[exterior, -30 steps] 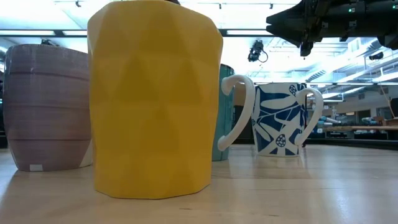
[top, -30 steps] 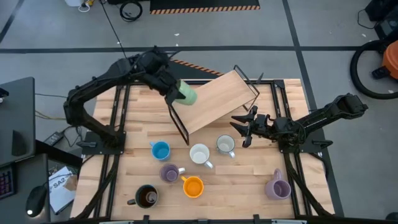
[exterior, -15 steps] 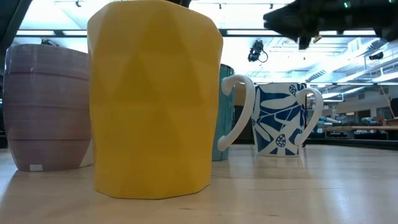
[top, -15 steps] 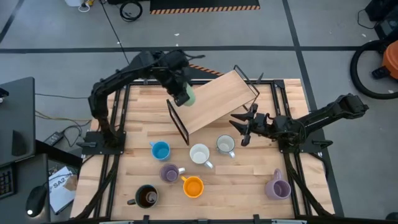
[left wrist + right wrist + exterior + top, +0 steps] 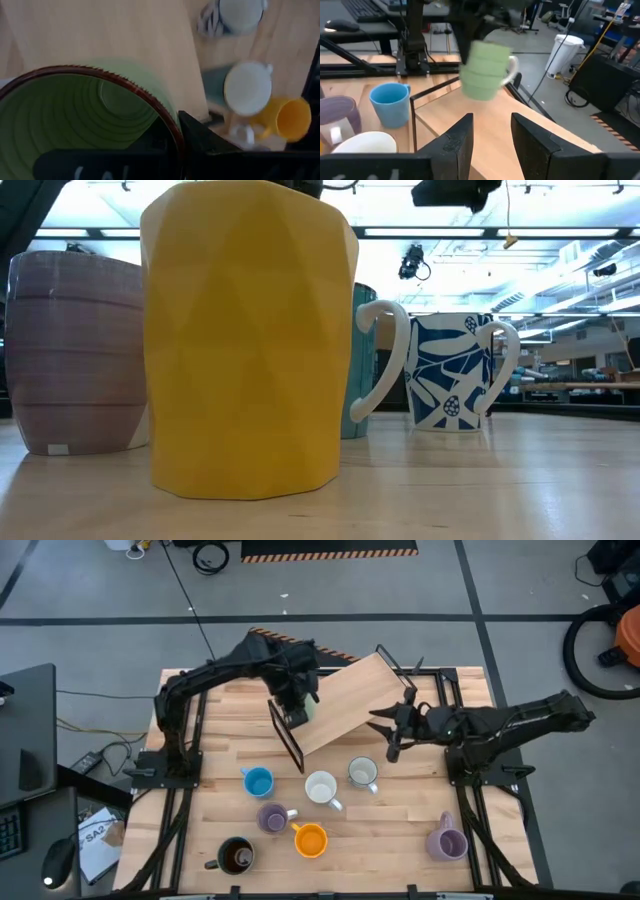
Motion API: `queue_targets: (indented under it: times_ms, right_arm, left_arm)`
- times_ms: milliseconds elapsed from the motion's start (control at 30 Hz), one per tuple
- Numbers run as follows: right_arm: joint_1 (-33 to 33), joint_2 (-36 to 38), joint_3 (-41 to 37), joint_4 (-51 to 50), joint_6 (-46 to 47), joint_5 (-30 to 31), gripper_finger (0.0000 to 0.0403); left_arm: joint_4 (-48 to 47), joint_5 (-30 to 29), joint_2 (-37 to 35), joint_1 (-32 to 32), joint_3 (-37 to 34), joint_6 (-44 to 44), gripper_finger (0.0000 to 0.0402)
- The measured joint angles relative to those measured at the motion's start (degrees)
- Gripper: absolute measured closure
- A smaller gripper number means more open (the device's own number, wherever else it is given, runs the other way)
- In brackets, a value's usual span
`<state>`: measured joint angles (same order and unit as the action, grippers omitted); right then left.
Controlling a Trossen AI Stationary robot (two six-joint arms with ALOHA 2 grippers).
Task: Place coffee mugs
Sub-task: Put the green mug on the shelf
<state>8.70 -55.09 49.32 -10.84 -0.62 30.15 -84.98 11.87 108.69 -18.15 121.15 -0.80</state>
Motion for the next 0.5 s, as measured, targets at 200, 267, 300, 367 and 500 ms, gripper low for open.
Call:
queue_targets:
  times_ms: [200, 267, 300, 367, 500]
  right_arm:
    - [-0.31, 0.0, 1.79, -1.65, -1.42, -3.32, 0.0265]
    - [-0.32, 0.0, 1.79, -1.91, -1.22, -3.38, 0.0265]
    - [-0.34, 0.0, 1.79, -2.18, -1.11, -3.34, 0.0265]
    - [-0.34, 0.0, 1.77, -2.04, -1.08, -3.34, 0.0265]
    - [-0.34, 0.0, 1.77, -1.35, -1.07, -3.36, 0.0265]
  left_arm:
    - [-2.06, -3.53, 1.43, 1.12, -0.05, -0.02, 0.0372]
    - [-1.96, -3.65, 1.38, 1.14, -0.05, -0.51, 0.0372]
    - [-1.96, -3.71, 1.29, 1.14, -0.01, -1.44, 0.0372]
    - [-1.94, -4.09, 1.28, 1.06, -0.01, -3.01, 0.0372]
    - [-2.55, -5.34, 1.28, 0.96, -0.02, -5.51, 0.0372]
